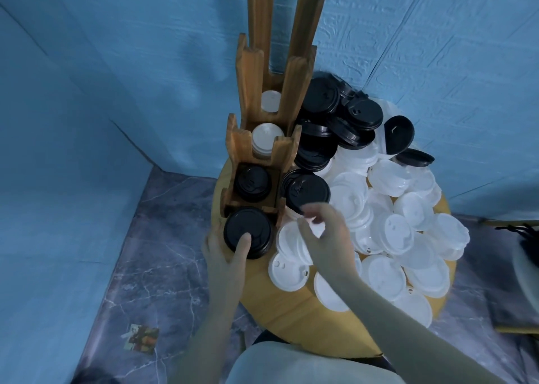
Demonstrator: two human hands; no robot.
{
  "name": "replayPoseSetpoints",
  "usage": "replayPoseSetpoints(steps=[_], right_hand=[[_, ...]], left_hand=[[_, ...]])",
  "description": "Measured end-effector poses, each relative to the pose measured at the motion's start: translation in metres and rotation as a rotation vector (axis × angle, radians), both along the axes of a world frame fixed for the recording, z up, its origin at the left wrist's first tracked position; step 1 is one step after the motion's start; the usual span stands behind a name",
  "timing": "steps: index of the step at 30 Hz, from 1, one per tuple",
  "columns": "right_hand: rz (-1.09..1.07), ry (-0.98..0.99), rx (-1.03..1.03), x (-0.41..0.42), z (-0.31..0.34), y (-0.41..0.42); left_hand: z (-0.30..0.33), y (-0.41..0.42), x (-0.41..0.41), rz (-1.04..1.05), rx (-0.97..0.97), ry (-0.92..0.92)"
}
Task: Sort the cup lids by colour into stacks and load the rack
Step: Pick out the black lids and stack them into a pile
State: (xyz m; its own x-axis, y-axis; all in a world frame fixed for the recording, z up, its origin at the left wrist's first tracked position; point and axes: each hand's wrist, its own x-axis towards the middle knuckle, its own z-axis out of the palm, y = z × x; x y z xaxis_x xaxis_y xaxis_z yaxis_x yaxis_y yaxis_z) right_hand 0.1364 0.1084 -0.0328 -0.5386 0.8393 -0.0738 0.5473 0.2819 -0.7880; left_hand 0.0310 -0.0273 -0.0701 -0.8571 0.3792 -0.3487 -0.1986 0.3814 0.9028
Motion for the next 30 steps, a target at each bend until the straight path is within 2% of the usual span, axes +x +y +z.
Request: replayPoseSetpoints(steps=[2,5,8,10,13,15,17,19,21,23,26,28,30], right_hand=[[0.055,-0.088,0.272,-0.002,-0.003,0.024],[0.187,-0.332,0.383,-0.011,-0.019,0.05],[0.284,-0.508,0.39,-0.018,-0.03,0.062],[0.32,-0.538,0.443,-0.022,-0.036,0.062],[0.253,-0.459,0.519,-0.018,-0.038,0.064],[0.231,-0.387,0.53,-0.007,-0.032,0.062],[0.22,-0.284,0.505,0.012,-0.023,0.058],[0.239,-0.148,0.347,0.032,-0.012,0.053],[0.353,-0.062,0.22,0.048,-0.001,0.046],[0.517,-0.081,0.194,0.057,0.005,0.04],[0.593,-0.023,0.059,0.06,0.011,0.041],[0.459,0.064,-0.042,0.057,0.01,0.052],[0.33,0.028,0.021,0.049,0.004,0.069]], left_hand=[[0.008,0.002,0.003,-0.05,-0.014,0.201],[0.024,0.012,0.01,-0.163,0.012,0.447],[0.035,0.03,0.017,-0.264,0.064,0.524],[0.04,0.041,0.024,-0.345,0.093,0.506],[0.041,0.052,0.034,-0.431,0.085,0.389],[0.039,0.057,0.039,-0.415,0.082,0.253],[0.042,0.062,0.042,-0.328,0.133,-0.003],[0.046,0.067,0.045,-0.207,0.216,-0.293],[0.049,0.072,0.045,-0.127,0.32,-0.539],[0.047,0.074,0.046,-0.066,0.413,-0.715],[0.045,0.072,0.045,-0.029,0.441,-0.732],[0.043,0.067,0.044,0.002,0.432,-0.709],[0.041,0.062,0.043,0.024,0.446,-0.699]])
